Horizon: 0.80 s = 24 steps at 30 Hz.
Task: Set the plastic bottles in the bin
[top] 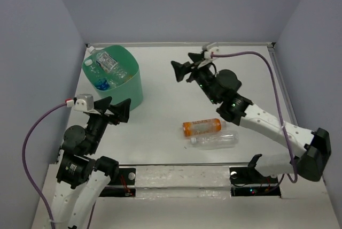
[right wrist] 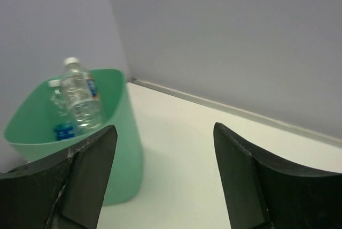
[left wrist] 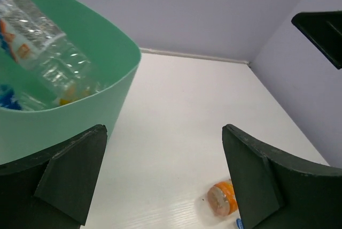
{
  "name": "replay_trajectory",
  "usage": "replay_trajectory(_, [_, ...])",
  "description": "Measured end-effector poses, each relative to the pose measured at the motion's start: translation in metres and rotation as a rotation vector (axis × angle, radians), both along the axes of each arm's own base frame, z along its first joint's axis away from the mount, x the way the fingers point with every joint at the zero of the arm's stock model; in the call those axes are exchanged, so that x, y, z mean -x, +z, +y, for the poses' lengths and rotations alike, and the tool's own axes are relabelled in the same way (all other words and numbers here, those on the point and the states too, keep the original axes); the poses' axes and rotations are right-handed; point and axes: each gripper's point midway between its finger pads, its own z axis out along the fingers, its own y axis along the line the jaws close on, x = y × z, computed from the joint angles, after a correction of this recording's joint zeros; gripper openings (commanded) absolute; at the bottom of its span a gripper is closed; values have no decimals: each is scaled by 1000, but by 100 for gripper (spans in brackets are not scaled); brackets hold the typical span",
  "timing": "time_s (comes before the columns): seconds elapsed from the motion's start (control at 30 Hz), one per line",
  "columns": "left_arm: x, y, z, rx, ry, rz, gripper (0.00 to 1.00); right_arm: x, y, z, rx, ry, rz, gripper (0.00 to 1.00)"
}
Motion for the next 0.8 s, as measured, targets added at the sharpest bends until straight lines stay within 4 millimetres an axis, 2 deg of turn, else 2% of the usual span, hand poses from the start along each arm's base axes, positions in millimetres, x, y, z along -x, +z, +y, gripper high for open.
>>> replay_trajectory(0.03, [-2,-3,-7,-11,-32,12,99,1,-4,-19,-15,-40,6,73])
replay_trajectory(0.07, [-5,-5,-16,-22,-77,23,99,2,-16,-46,-32,-97,29,72])
replay_trajectory(0.1, [-8,-8,-27,-31,-125,38,99,3,-27,-62,-40,-138,54,71])
replay_trajectory(0.13, [-14,-14,-41,-36,-184,70,99,8,-47,-88,-44,-194,90,70])
replay_trajectory(0.17, [-17,-18,-48,-36,-219,89,99,12,-60,-103,-59,-227,116,70])
replay_trajectory(0.3, [-28,-37,-85,-10,-336,190,99,36,-125,-152,-77,-328,252,69])
replay_trajectory(0.4, [-19,-59,-139,-50,-461,269,99,51,-145,-175,-115,-372,303,69])
replay_trajectory(0.43, [-11,-69,-162,-91,-506,302,99,55,-148,-179,-127,-378,313,69])
replay_trajectory(0.47, [-7,-76,-174,-119,-527,321,99,59,-148,-186,-145,-386,318,69])
replay_trajectory(0.5, [-1,-79,-195,-165,-556,328,99,63,-148,-189,-162,-387,324,69])
replay_trajectory(0.6, [-6,-110,-238,-323,-565,374,99,74,-145,-201,-201,-392,335,69])
replay_trajectory(0.67, [-10,-135,-256,-437,-571,388,99,83,-142,-211,-234,-399,335,69])
replay_trajectory(0.8, [-11,-176,-272,-630,-601,388,99,96,-139,-228,-274,-414,331,69])
